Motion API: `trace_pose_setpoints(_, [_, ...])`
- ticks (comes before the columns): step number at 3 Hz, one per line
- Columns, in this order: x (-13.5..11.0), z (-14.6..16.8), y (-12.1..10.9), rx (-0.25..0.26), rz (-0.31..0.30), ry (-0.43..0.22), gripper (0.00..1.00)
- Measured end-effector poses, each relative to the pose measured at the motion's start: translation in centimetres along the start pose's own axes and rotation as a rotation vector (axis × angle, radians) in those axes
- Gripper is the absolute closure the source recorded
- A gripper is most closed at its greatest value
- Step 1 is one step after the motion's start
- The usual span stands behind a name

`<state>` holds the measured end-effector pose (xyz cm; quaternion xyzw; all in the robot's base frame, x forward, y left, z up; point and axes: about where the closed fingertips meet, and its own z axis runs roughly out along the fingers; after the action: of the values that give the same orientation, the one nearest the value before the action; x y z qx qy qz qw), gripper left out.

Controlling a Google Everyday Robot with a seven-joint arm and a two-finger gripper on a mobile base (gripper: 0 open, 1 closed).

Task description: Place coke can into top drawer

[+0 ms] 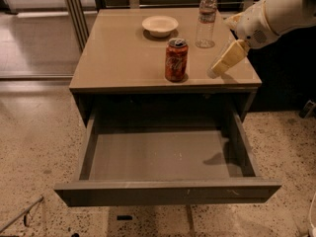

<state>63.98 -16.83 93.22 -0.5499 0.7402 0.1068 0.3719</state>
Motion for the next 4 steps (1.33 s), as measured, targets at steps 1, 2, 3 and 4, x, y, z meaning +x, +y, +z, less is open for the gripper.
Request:
trace_pose_setpoints(1, [-2.1,3.0,0.0,-0.039,0.017,-0.083,0.00])
trace_pose_setpoints(2, [-3.7,5.4,0.5,-0.073,0.000,-0.125,0.00])
trace_pose_setpoints(3, [-4.7,7.5,0.8,-0.092,-0.024,-0.146,0.00])
trace_pose_setpoints(4, [-5.1,9.0,0.7,-0.101,-0.037,-0.154,0.00])
